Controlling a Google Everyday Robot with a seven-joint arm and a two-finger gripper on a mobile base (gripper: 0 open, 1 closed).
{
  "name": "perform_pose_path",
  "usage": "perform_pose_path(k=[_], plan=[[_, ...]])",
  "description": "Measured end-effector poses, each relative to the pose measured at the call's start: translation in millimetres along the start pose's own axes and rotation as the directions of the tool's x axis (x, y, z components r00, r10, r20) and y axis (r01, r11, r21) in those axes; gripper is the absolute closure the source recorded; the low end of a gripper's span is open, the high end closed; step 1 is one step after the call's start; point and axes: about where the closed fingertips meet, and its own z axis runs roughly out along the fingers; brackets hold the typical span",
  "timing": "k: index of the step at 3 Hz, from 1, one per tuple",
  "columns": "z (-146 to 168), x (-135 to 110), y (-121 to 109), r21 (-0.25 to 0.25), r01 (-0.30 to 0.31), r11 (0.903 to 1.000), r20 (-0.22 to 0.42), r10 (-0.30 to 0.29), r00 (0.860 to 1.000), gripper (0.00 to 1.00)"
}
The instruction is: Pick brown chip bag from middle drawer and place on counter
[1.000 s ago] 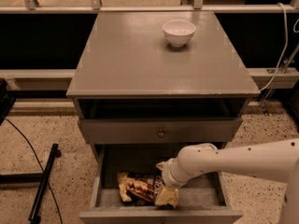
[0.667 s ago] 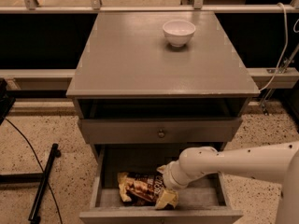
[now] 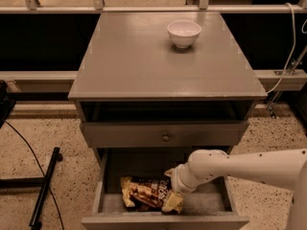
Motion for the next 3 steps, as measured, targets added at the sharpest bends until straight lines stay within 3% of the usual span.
perform_pose_path(k=[1,2,3], plan=[[-12.1,3.0,-4.7,0.002,-0.016,0.9999,0.015,0.016,1.000,0.36],[-14.4,9.6,-2.2,-0.020,-0.026,0.9995,0.021,0.026,0.999,0.47],[-13.2,6.4,0.5,-0.049,0.001,0.9988,0.031,0.001,1.000,0.42]])
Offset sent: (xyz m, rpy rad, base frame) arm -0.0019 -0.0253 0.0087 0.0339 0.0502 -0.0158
